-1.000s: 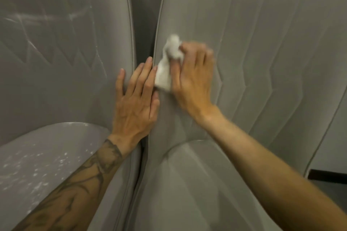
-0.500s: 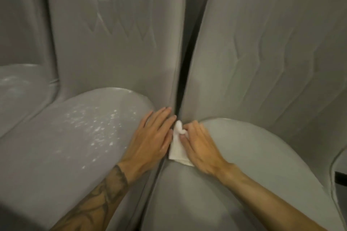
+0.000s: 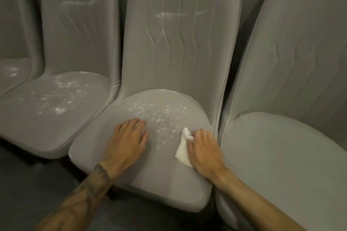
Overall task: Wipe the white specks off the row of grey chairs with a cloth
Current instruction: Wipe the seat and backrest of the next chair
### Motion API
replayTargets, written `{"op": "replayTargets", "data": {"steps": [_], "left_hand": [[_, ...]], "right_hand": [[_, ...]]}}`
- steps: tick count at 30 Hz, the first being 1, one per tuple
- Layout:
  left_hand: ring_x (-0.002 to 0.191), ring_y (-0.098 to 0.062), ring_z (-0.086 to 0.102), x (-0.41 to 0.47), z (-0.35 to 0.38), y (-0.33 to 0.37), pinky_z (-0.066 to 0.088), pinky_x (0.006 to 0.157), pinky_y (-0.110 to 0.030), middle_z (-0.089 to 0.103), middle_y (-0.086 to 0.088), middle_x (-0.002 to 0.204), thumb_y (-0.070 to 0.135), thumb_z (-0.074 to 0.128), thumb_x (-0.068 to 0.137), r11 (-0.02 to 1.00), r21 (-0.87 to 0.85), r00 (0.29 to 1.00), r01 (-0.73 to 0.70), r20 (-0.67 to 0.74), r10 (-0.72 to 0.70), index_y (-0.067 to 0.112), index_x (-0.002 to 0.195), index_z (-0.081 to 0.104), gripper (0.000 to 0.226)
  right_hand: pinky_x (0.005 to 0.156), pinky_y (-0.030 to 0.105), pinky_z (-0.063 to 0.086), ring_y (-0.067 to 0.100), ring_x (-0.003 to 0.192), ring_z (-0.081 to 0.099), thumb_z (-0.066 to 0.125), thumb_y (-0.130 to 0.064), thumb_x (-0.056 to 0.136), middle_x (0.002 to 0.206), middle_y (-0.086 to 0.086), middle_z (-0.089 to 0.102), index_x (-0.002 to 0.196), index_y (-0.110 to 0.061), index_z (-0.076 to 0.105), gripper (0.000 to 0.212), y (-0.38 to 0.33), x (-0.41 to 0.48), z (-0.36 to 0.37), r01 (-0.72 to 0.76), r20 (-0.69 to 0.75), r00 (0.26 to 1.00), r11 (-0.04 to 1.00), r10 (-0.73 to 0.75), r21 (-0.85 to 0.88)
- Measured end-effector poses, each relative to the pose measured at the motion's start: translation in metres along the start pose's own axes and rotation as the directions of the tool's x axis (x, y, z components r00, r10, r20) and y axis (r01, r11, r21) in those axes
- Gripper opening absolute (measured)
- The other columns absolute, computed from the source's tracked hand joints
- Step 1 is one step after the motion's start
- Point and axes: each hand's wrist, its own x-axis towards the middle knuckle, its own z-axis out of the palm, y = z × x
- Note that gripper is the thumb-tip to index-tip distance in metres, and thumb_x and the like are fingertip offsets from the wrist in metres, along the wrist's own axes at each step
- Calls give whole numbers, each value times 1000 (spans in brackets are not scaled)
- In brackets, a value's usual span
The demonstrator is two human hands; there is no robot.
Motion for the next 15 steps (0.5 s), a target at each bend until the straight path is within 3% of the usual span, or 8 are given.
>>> {"op": "replayTargets", "data": {"steps": [7,9,13,15], "left_hand": [[108,-33,64,23,9,-109,49,93,-48,67,-9,121,38,39,102,999,45,1000,-23,23,22,14,121,65,40],[100,-34,63,37,11,-127,47,86,-47,66,-9,112,39,35,101,999,46,999,-24,42,23,15,112,65,40],[85,-34,54,60,18,-144,43,75,-48,59,-13,97,38,37,100,997,-58,998,-50,34,52,10,95,61,37],[82,-33,51,68,21,-149,42,73,-49,57,-13,92,36,39,100,990,-109,996,-85,17,87,10,91,57,33]], "right_hand": [[87,42,39,33,99,51,34,-33,105,109,14,55,107,-9,54,32,16,71,10,-277,-53,961,939,272,-205],[86,40,38,29,93,48,29,-33,105,106,11,56,105,-11,53,32,0,69,20,-231,-43,973,943,228,-241],[81,38,42,21,84,42,25,-39,106,102,3,51,107,-16,50,34,-25,44,30,-89,1,996,987,90,-133],[85,40,41,25,89,46,29,-37,106,106,7,52,111,-13,51,34,-11,55,22,-134,8,990,974,138,-182]]}}
